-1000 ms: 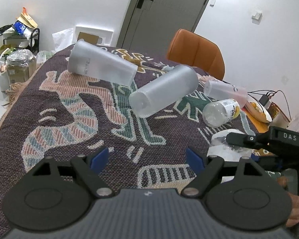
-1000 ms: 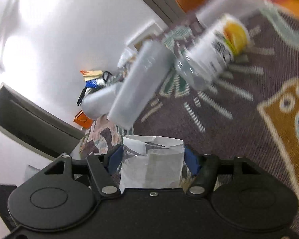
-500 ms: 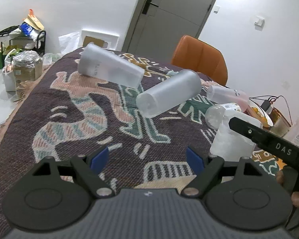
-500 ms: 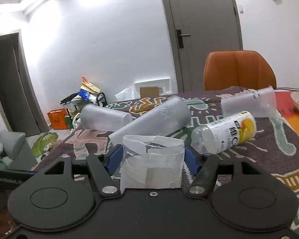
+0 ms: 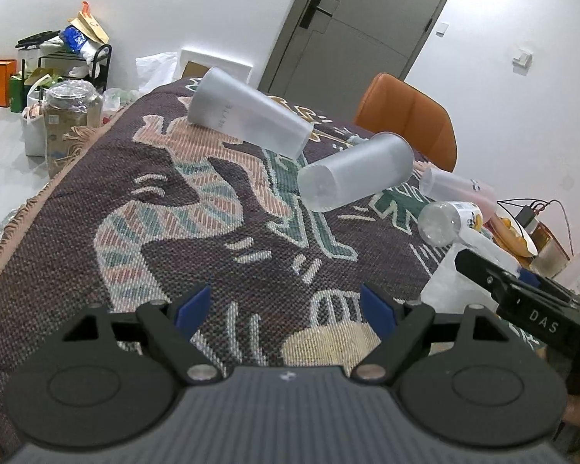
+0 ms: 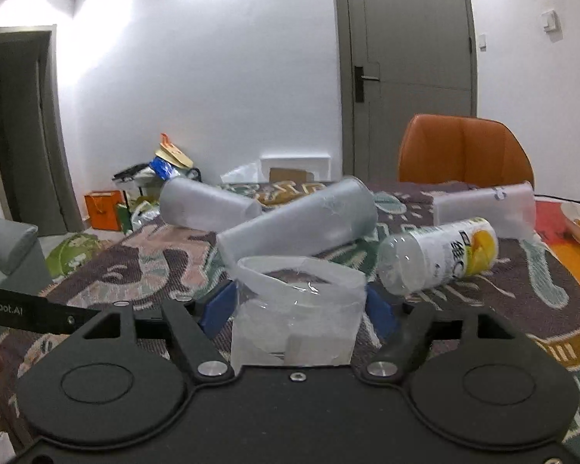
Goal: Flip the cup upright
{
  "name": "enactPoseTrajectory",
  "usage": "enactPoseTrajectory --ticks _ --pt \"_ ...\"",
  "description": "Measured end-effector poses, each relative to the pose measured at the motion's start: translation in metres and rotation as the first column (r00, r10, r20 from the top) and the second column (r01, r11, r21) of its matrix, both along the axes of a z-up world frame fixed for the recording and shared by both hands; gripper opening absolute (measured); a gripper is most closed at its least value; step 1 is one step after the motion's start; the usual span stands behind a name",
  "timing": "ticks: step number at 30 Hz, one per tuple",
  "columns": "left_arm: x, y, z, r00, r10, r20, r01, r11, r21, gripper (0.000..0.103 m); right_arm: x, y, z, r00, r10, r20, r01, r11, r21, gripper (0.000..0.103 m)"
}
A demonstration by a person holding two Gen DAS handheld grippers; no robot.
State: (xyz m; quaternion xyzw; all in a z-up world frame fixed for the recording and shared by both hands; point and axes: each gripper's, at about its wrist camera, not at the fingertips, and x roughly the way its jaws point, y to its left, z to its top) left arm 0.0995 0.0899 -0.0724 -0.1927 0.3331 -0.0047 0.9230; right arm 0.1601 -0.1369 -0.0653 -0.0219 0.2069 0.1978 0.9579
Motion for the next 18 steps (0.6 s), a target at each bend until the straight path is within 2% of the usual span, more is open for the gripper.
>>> enactPoseTrajectory --ticks 6,18 --pt "-0.006 -0.008 0.001 1.0 -0.019 0.009 0.019 1.0 0.003 0.083 -0.004 -0.007 -0.002 0.999 -0.007 -0.042 0.008 1.0 0.015 0.077" --pt "-0.024 -0.025 0.014 0.999 -0.031 0.034 0.031 0.999 0.023 0.084 -0.022 -0.023 0.006 0.994 0.055 -0.091 -0.047 0.995 0.086 0.096"
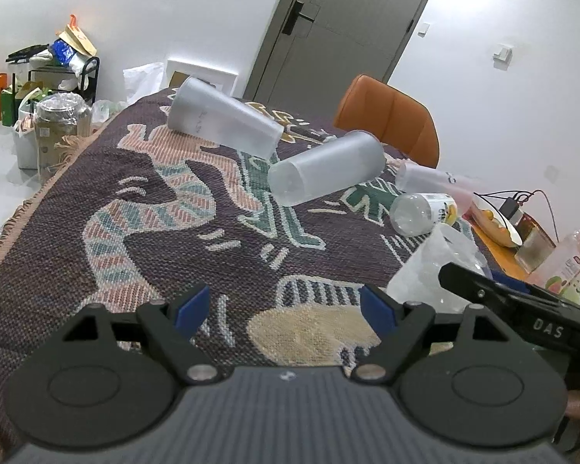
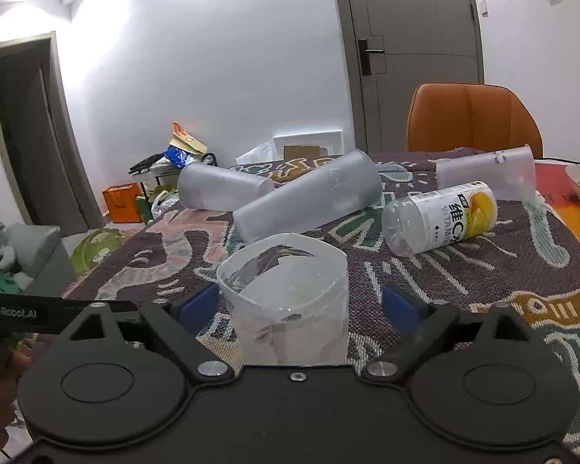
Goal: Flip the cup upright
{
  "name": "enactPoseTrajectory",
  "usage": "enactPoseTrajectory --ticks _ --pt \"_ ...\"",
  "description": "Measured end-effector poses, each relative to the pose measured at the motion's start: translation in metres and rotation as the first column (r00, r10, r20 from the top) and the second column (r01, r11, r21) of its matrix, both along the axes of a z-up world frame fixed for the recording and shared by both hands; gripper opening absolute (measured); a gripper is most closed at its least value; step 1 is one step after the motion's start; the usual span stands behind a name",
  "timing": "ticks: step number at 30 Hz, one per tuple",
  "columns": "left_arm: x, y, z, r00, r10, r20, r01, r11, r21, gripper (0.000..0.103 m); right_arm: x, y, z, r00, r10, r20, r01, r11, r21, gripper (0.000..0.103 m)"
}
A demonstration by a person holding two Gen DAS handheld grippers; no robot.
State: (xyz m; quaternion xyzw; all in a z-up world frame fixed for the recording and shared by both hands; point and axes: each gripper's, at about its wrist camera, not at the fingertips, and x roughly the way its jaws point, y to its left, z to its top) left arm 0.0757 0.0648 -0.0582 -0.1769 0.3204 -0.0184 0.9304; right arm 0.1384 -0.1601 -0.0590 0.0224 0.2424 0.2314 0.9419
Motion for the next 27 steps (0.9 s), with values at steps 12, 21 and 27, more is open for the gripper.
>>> enactPoseTrajectory --ticks 12,21,27 --pt "-0.013 -0.04 0.014 0.998 -0.062 0.034 0.059 0.996 0.071 0.094 -0.022 -0.041 0.011 0.998 -0.06 -0.028 0.062 0.997 0.044 0.103" --pt "-0.022 -0.077 0.023 0.987 -0.14 0.075 0.128 0.98 0.151 0.095 -0.034 -0.076 0.011 0.993 -0.107 -0.04 0.107 0.994 0.018 0.103" --pt "-0.038 -0.096 0.027 0.982 -0.162 0.102 0.14 0.971 0.195 0.096 -0.049 -0.094 0.012 0.994 -0.105 -0.04 0.105 0.994 0.003 0.103"
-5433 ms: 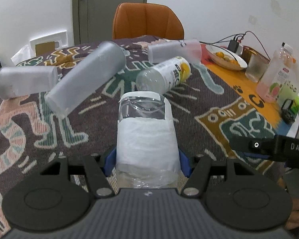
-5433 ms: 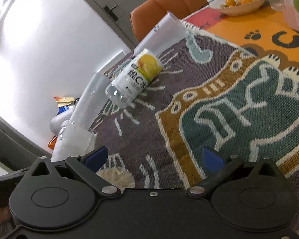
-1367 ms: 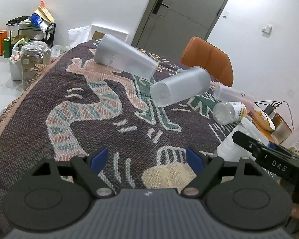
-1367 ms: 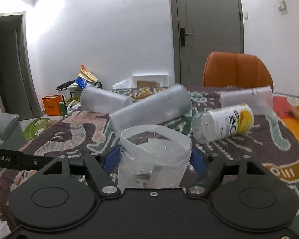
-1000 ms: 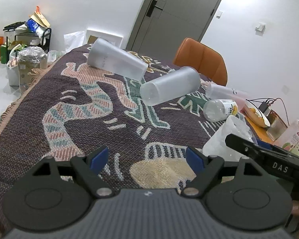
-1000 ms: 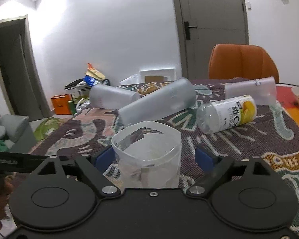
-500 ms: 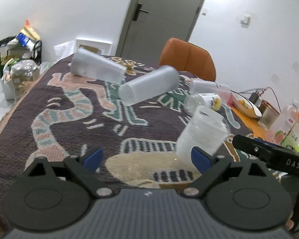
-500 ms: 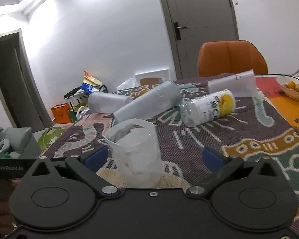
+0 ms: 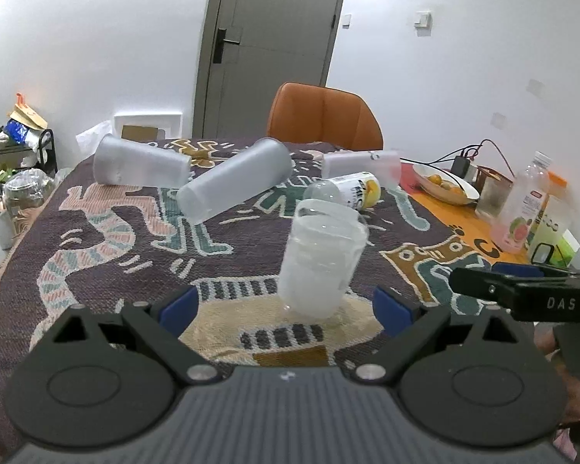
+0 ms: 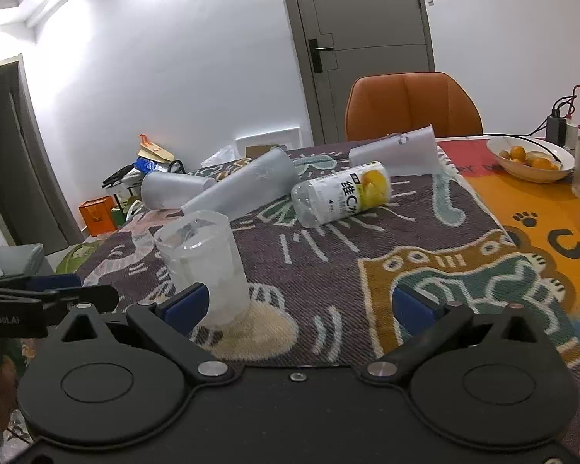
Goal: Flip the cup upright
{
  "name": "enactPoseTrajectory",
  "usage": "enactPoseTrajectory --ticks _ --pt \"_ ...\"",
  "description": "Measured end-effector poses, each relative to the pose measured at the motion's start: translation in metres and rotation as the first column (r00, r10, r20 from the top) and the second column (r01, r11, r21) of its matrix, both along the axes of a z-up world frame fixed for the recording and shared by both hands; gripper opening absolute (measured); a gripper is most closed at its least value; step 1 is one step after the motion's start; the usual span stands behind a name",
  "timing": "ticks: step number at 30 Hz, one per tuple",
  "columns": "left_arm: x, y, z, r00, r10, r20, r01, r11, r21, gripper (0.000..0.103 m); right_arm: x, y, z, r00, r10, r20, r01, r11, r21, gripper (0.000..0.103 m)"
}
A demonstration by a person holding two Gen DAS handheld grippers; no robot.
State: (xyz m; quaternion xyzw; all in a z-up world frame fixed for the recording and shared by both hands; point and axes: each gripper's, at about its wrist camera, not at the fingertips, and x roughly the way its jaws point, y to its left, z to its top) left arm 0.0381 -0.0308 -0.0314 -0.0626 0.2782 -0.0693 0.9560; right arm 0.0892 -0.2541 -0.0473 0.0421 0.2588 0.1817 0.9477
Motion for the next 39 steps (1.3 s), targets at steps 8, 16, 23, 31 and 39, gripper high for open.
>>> enactPoseTrajectory --ticks 8,16,23,31,39 --pt "-0.019 -0.004 0.004 1.0 0.017 0.014 -0.018 1.0 0.025 0.096 -0.021 -0.008 0.008 0.999 0.053 -0.004 -0.053 0.998 -0.015 0.103" --pt "-0.034 0.004 0.006 0.999 0.045 0.022 -0.046 0.999 0.023 0.096 -0.032 -0.012 0.01 0.997 0.068 -0.021 -0.068 0.998 -0.006 0.103" --pt "-0.04 0.011 0.007 0.997 0.068 0.024 -0.068 0.998 0.018 0.096 -0.031 -0.012 0.005 0.996 0.073 -0.045 -0.074 0.997 -0.006 0.103" --pt "-0.042 0.01 0.007 0.998 0.055 0.028 -0.055 0.998 0.019 0.096 -0.031 -0.011 0.007 0.997 0.068 -0.038 -0.068 0.998 -0.003 0.103" --pt "-0.044 0.011 0.008 0.998 0.058 0.032 -0.059 0.998 0.018 0.096 -0.031 -0.007 0.005 0.996 0.083 -0.045 -0.083 0.997 -0.009 0.103"
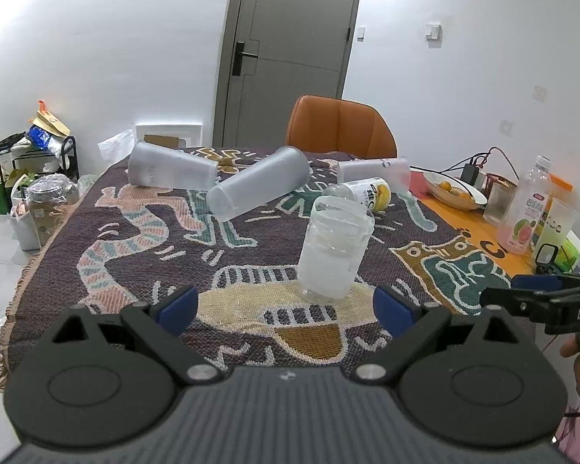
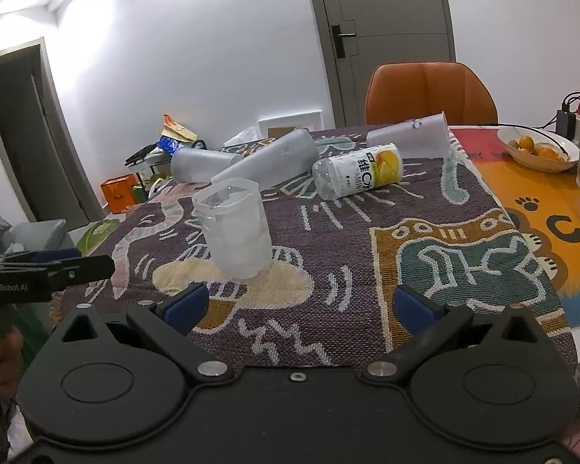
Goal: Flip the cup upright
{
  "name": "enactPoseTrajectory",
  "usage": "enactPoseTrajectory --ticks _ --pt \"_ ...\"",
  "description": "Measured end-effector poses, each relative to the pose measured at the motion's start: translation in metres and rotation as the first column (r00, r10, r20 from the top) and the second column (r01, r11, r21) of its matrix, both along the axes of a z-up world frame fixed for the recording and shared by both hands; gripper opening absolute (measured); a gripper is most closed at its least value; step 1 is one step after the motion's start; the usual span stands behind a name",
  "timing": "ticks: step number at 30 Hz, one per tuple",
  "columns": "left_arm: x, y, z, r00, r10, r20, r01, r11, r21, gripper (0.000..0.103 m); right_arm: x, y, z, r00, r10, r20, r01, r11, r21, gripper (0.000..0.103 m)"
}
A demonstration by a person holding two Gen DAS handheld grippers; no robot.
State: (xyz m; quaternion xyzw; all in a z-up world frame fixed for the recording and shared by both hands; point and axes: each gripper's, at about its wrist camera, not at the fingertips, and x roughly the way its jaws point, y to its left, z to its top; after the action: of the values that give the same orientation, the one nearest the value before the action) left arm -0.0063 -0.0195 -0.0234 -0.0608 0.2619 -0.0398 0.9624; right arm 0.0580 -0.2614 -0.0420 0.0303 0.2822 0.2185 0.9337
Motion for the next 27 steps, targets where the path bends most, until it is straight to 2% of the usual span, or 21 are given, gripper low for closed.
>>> enactPoseTrajectory --ticks 27 --pt "-0.0016 0.0 0.0002 1.0 -0.006 0.004 0.006 1.0 0.003 0.096 0.0005 0.0031 -0.0013 1.0 0.001 -0.002 -0.001 1.0 -0.013 0.103"
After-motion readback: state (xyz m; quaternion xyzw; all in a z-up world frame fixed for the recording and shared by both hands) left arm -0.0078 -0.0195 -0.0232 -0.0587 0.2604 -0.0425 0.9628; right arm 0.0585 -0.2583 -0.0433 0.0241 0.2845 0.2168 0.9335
